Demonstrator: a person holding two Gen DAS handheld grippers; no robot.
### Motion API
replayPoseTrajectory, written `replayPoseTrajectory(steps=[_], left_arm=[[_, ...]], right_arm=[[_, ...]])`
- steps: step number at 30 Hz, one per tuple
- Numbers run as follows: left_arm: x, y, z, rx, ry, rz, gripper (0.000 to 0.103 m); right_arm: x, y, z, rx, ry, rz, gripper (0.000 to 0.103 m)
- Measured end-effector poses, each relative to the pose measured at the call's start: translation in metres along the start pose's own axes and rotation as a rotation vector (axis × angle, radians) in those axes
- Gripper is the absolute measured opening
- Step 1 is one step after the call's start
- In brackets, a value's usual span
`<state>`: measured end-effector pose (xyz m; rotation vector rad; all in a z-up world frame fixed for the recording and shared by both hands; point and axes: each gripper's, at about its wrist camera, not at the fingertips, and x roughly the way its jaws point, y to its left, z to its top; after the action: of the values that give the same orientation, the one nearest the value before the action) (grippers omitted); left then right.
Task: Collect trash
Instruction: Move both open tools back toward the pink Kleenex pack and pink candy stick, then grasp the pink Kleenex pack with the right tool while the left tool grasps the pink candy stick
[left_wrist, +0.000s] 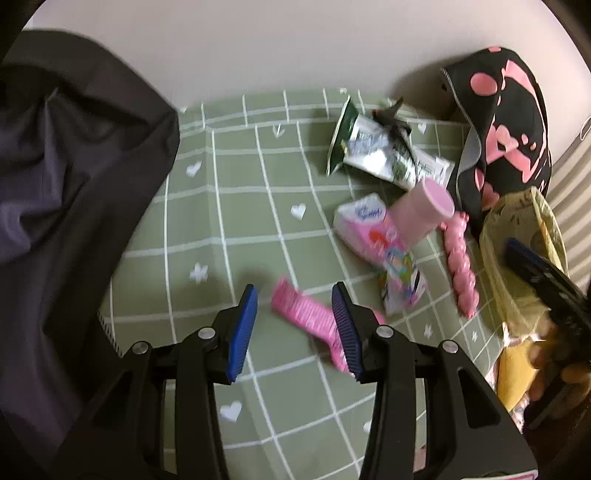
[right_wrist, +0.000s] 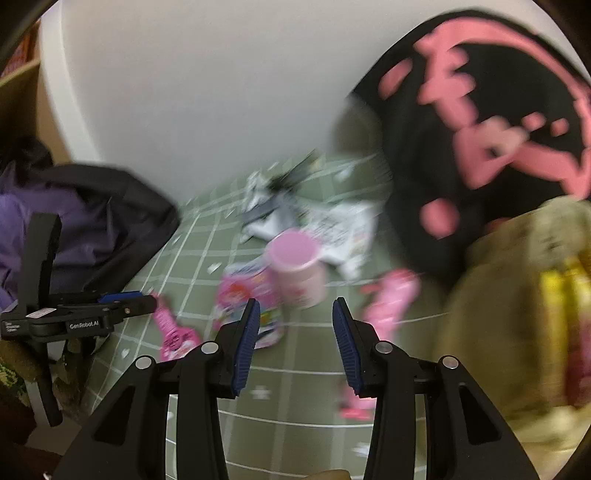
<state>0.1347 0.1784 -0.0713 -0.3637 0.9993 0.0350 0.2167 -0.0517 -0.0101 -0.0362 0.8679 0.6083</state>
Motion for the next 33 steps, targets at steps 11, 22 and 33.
replayPoseTrajectory(steps=[11, 22, 33], left_arm=[[-0.011, 0.031, 0.001, -0.023, -0.02, -0.005, 0.04], [-0.004, 0.045, 0.011, -0.056, -0.031, -0.042, 0.04], [-0.004, 0.045, 0.012, -0.081, -0.022, -0.054, 0.04]], right_arm=[[0.08, 0.023, -0.007, 0.016, 0.108, 0.025, 0.039], [0.102, 0.034, -0.012, 0.0, 0.153, 0.009, 0.046], [0.106, 0.053, -0.018, -0.124, 0.183, -0.047, 0.026]])
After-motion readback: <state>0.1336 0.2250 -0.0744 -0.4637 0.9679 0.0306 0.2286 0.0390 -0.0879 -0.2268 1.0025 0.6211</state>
